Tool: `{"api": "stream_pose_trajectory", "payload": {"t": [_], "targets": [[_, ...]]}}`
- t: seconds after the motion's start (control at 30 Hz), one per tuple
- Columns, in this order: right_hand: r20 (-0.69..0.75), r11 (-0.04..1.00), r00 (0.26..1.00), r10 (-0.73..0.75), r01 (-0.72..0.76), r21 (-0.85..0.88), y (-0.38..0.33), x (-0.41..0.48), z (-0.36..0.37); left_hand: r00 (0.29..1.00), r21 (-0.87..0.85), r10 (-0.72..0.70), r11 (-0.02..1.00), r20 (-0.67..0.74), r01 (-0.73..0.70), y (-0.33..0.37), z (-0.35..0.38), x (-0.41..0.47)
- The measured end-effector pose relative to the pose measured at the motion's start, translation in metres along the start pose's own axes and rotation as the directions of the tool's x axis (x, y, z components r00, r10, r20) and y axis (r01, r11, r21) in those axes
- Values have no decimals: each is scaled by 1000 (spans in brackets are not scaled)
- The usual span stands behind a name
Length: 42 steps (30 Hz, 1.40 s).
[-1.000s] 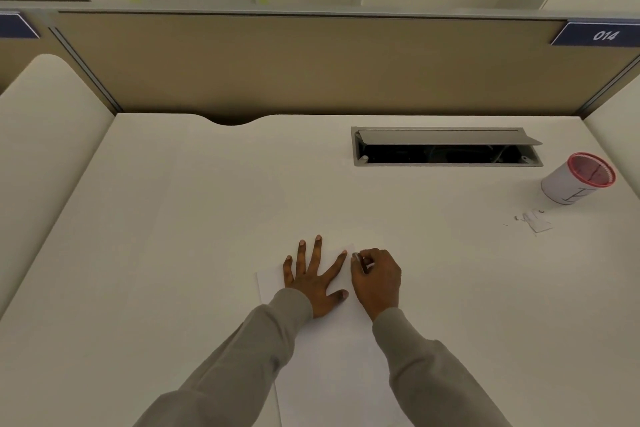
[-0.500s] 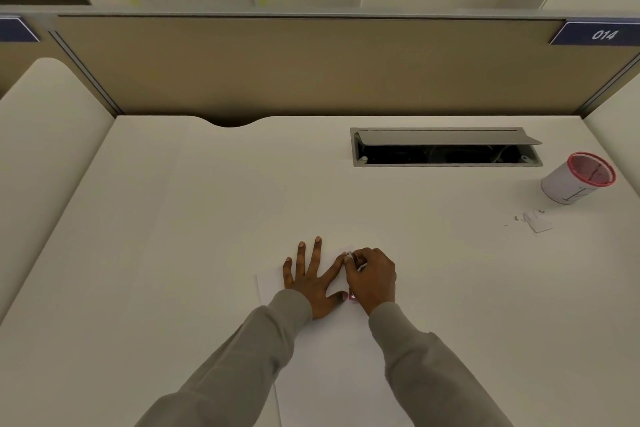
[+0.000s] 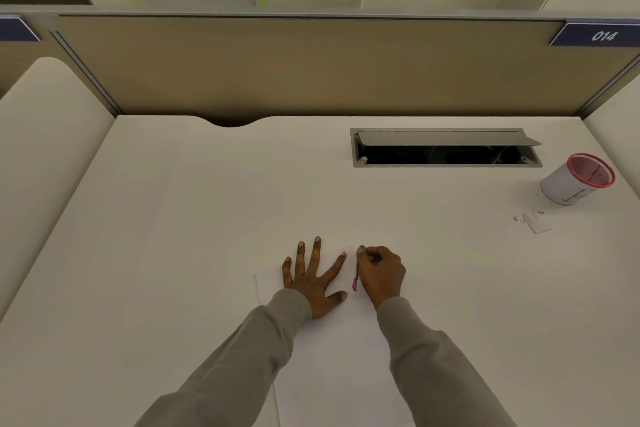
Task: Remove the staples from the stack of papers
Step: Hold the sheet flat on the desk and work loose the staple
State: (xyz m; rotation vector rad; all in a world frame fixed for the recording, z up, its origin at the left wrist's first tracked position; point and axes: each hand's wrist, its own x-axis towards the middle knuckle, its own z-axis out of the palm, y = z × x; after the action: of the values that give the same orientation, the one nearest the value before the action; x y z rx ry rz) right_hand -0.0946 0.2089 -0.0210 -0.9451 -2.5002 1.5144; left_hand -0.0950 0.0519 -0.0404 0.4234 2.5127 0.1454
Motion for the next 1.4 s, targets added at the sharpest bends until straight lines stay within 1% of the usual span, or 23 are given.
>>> {"api": "stream_pose_trajectory", "payload": {"t": [0.07,0.17,0.3,0.53,0.77,0.93,1.07,1.17,1.27,1.33,1.4], "targets": [[31,997,997,-68,69,-25,2,-3,-1,1000,-1,-3,1000,-3,3,0,0,-1],[69,979,984,-162,169,-111,10,-12,1,1000,-10,-4,1000,-1,4,1,-1,-2],[81,950,969,-235,246,-194,14,-22,3,1000,3,2,1000,-11,-2,2,-2,-5],[111,933,960,-258,277,-228,15,-21,1,1000,21,-9,1000,0,9,6,-6,-7],[144,934,957,-251,279,-223,15,-19,-2,997,16,-41,999,67,40,14,-18,-7],[155,935,957,-245,275,-225,16,-19,-4,998,12,-26,1000,58,26,11,-15,-7],[177,954,964,-197,230,-192,17,-15,-6,1000,-5,-11,1000,19,11,8,-9,-8],[182,990,979,-88,107,-94,9,-7,-17,1000,-30,-5,1000,-15,5,6,-6,-8],[165,1000,986,-1,-2,21,3,12,-34,1000,-35,-11,999,-25,10,4,-3,-7],[134,985,989,63,-84,153,-2,33,-47,1000,-40,-15,999,-16,14,4,-2,-5],[135,906,975,176,-214,365,-11,55,-58,1000,-40,-19,999,7,20,3,-2,-3]]}}
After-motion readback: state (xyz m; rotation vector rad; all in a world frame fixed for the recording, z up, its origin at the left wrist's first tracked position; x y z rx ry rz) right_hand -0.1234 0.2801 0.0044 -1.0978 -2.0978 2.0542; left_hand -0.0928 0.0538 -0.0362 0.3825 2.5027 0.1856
